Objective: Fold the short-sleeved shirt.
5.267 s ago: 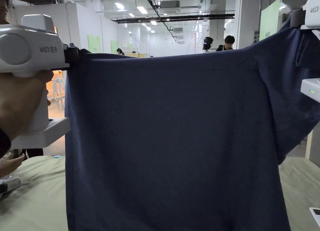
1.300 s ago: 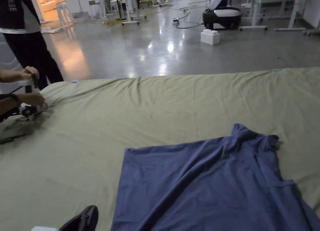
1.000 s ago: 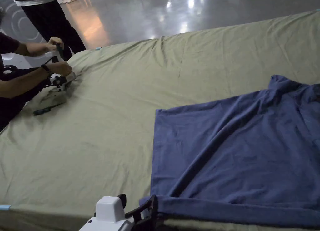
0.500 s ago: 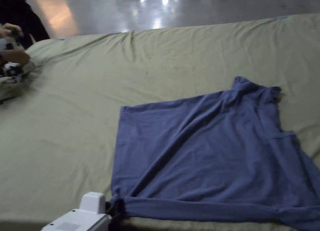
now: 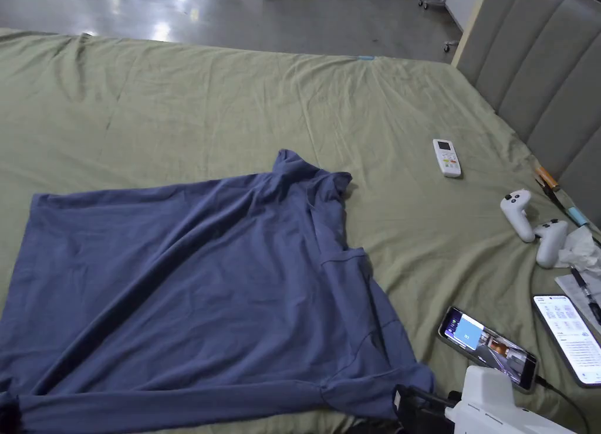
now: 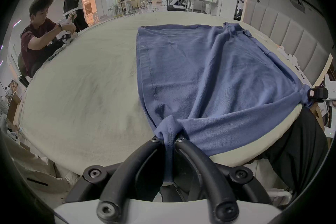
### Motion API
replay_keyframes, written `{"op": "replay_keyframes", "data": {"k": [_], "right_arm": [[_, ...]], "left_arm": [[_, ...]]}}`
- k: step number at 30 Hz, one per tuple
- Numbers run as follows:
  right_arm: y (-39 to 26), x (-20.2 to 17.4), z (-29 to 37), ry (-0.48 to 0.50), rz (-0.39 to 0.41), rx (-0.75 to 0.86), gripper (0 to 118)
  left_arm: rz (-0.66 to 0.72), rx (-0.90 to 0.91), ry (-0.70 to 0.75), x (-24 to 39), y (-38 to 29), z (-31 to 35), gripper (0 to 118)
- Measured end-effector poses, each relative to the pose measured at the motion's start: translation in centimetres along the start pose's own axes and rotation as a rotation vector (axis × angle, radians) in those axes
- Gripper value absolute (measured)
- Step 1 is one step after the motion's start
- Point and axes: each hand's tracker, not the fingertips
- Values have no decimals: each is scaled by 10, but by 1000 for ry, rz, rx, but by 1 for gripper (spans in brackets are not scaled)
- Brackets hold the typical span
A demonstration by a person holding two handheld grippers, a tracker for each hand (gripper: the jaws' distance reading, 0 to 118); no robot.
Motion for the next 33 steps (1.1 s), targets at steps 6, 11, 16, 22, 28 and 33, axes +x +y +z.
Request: {"op": "replay_keyframes", "data": {"k": [6, 11, 16, 22, 28, 33], "right_arm": [[-3, -2, -4, 84, -22, 17, 5], [-4, -3, 19, 80, -46, 105, 4], [30, -19, 46, 82, 12, 221, 4], [133, -54, 20, 102, 76, 283, 4], [214, -77, -94, 106, 109, 96, 4], [223, -78, -167, 104, 109, -12, 15]], "left_arm": [[3, 9, 5, 3, -1, 4, 9], [-1, 129, -3, -8, -15, 17, 9], [52, 242, -73, -20, 2, 38, 9], [143, 245, -70, -38, 85, 14, 9], [273, 96, -62, -61, 150, -74, 7], [276, 73, -33, -64, 159, -117, 35]]}}
